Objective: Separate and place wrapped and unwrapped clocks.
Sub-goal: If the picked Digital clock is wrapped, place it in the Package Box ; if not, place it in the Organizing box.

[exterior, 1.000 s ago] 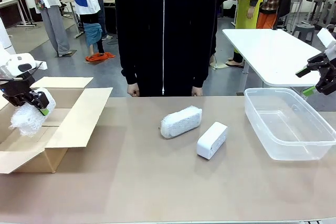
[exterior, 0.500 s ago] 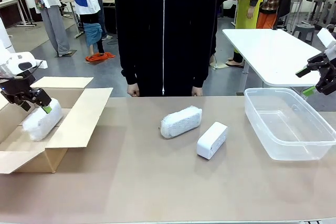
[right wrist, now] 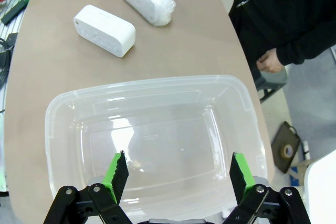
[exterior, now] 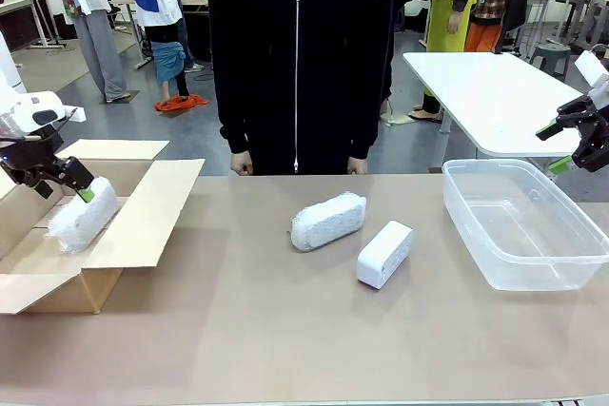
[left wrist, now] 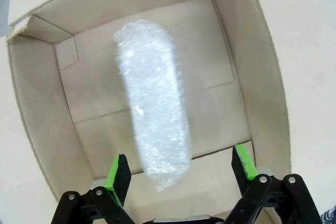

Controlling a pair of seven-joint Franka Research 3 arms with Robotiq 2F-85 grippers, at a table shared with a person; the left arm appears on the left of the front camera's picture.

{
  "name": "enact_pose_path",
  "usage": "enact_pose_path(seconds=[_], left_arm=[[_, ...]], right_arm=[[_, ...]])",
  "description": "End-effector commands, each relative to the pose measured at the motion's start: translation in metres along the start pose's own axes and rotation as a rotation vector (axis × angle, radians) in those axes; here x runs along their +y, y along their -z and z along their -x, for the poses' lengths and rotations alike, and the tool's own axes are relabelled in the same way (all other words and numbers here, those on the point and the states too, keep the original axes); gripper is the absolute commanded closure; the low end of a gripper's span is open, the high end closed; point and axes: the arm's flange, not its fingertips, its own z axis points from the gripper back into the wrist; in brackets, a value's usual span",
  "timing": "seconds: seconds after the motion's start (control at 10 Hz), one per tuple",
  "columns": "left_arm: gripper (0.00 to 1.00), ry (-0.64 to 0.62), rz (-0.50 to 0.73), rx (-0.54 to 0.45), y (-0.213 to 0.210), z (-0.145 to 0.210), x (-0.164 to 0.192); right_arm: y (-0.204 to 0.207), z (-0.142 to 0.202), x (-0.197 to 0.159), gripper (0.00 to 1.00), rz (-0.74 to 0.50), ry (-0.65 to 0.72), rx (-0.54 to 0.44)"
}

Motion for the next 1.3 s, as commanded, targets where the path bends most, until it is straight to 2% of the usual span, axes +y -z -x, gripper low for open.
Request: enact_pose_path(seconds=[0.0, 0.3, 1.2], left_arm=[[0.00, -0.020, -0.007, 0.001, -0.021, 0.003, -0.006], [0.00, -0.018, -0.025, -0.006, -0.042, 0.009, -0.013], [0.00, 0.021, -0.033, -0.134, -0.086, 0.040, -0.037]], right_arm=[[0.002, 0.000, 0.000, 0.00, -0.003, 0.000, 0.000], [0.002, 0.000, 0.000, 0.00, -0.003, 0.000, 0.000], [0.002, 0.000, 0.000, 0.00, -0.003, 0.000, 0.000]])
